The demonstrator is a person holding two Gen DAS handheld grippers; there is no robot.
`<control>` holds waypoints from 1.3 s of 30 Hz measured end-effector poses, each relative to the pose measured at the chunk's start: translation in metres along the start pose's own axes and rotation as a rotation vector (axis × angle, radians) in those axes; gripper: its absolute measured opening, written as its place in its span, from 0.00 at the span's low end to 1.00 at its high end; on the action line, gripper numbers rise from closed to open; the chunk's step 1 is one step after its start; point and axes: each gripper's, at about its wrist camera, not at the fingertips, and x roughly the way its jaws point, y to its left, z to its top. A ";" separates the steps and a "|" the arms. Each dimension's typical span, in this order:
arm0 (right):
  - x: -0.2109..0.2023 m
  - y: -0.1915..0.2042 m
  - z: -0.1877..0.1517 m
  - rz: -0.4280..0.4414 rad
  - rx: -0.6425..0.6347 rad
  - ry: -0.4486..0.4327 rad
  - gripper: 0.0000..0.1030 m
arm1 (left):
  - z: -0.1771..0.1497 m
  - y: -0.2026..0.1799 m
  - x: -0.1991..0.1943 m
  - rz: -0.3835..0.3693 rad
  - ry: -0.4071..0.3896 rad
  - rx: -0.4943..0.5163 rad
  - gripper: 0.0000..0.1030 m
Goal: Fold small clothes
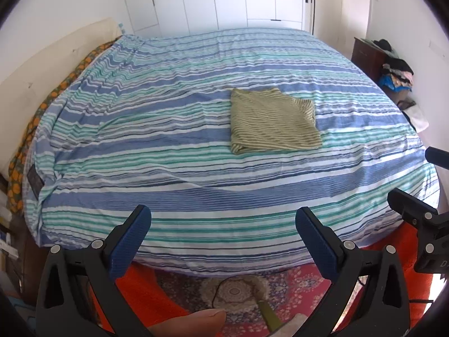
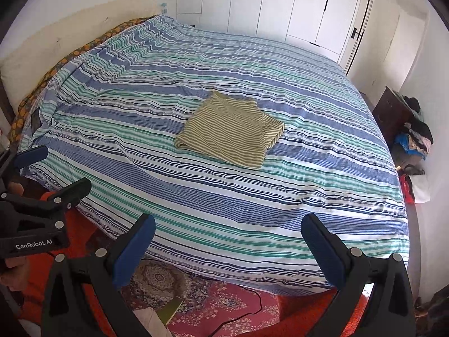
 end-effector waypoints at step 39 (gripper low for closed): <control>-0.048 0.017 -0.006 0.054 0.037 -0.060 0.99 | -0.012 0.019 -0.056 0.023 -0.075 -0.031 0.99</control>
